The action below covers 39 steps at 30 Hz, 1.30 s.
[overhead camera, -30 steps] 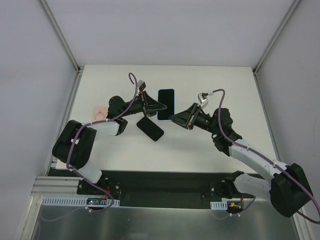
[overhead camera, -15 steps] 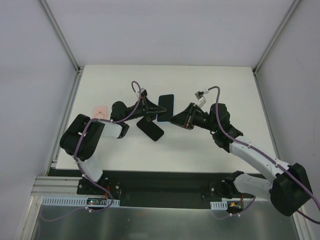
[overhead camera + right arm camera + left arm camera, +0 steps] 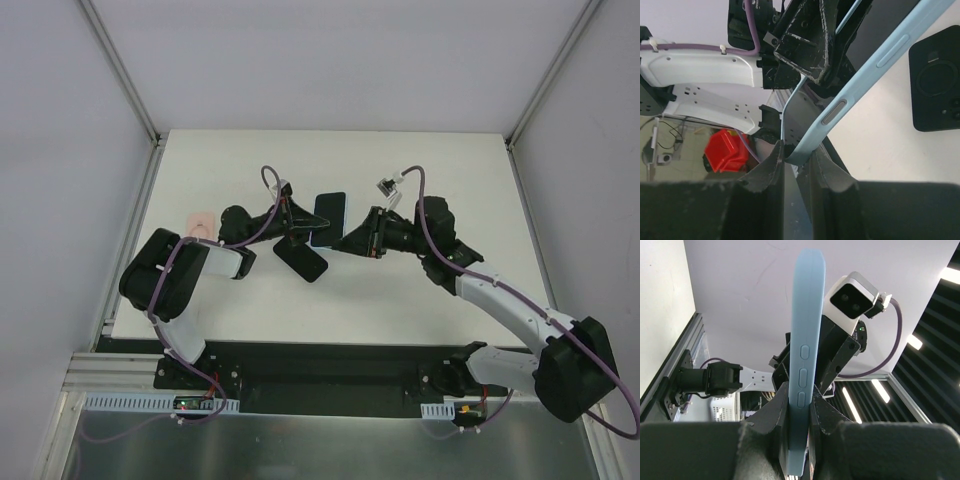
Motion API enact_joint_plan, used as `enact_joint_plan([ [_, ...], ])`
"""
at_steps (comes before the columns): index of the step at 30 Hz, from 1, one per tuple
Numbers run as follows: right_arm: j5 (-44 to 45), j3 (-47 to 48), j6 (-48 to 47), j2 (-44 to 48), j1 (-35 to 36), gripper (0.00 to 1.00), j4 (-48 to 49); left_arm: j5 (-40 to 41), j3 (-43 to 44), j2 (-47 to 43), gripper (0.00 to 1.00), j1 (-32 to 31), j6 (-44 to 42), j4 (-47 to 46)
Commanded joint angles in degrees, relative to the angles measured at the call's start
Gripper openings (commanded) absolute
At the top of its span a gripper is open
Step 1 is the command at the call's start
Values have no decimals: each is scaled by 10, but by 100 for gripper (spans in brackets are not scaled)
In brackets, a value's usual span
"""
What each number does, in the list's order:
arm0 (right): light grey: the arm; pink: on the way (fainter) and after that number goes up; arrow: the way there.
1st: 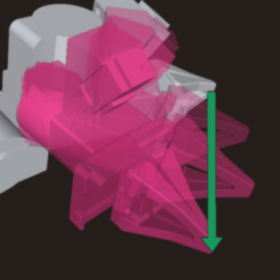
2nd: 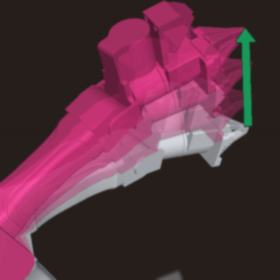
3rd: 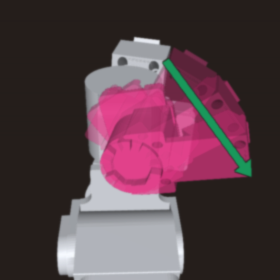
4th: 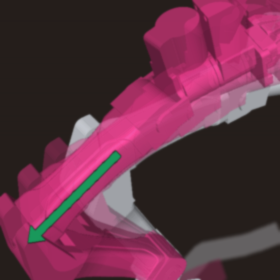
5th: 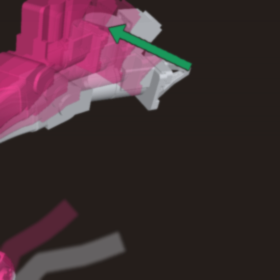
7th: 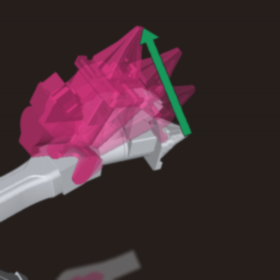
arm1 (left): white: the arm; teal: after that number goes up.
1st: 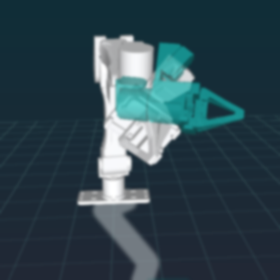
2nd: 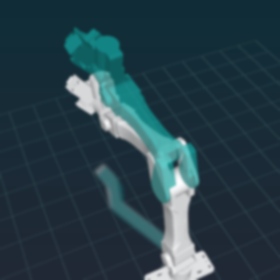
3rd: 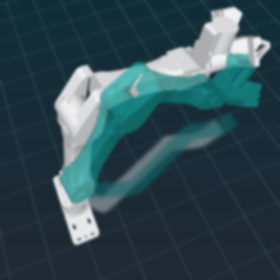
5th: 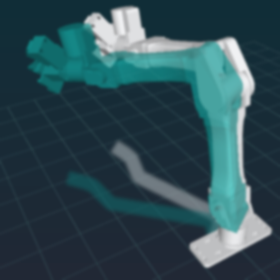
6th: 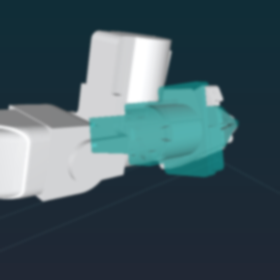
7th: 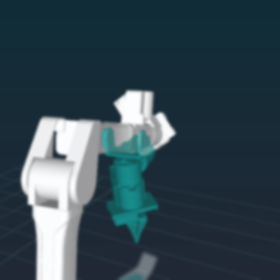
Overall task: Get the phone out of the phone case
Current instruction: Remove the phone case from the phone.
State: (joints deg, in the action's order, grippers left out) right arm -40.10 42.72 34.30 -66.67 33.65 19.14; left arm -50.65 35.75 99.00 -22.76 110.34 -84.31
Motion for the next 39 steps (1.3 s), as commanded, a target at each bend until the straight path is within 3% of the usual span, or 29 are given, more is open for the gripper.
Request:
enact_joint_plan([
  [1, -131, 68, -152, 45, 28, 1, 4, 61, -5, 10, 0, 11, 15, -18],
  [5, -111, 87, -203, 59, 28, 1, -73, 58, -8, -8, 0, 11, 14, -11],
  [18, -94, 79, -277, 88, 27, 1, -91, 51, -24, -67, 0, 5, 20, 9],
  [27, -89, 87, -265, 74, 27, 1, -75, 48, -29, -99, 0, -4, 9, 27],
  [30, -76, 104, -237, 65, 20, 4, -125, 47, -28, -100, 0, -4, 4, 23],
  [31, -60, 116, -227, 58, 17, 11, -146, 46, -24, -100, 0, -4, 1, 22],
  [32, -47, 114, -201, 58, 11, 40, -163, 46, -21, -100, 0, -3, 0, 19],
  [33, -27, 112, -179, 58, 8, 54, -173, 41, -16, -101, 0, -3, -4, 20],
  [35, -1, 98, -120, 58, 0, 63, -171, 32, -8, -98, 0, -3, -14, 18],
  [36, 4, 93, -108, 59, -1, 77, -168, 29, -4, -95, 0, -3, -15, 14],
  [37, 12, 88, -96, 67, -1, 79, -163, 21, -2, -93, 0, -3, -16, 10],
  [38, 11, 81, -79, 71, -2, 92, -155, 17, 0, -90, 0, -3, -16, 6],
  [39, 12, 80, -72, 74, -2, 92, -156, 15, 2, -86, 0, -3, -15, -2],
])
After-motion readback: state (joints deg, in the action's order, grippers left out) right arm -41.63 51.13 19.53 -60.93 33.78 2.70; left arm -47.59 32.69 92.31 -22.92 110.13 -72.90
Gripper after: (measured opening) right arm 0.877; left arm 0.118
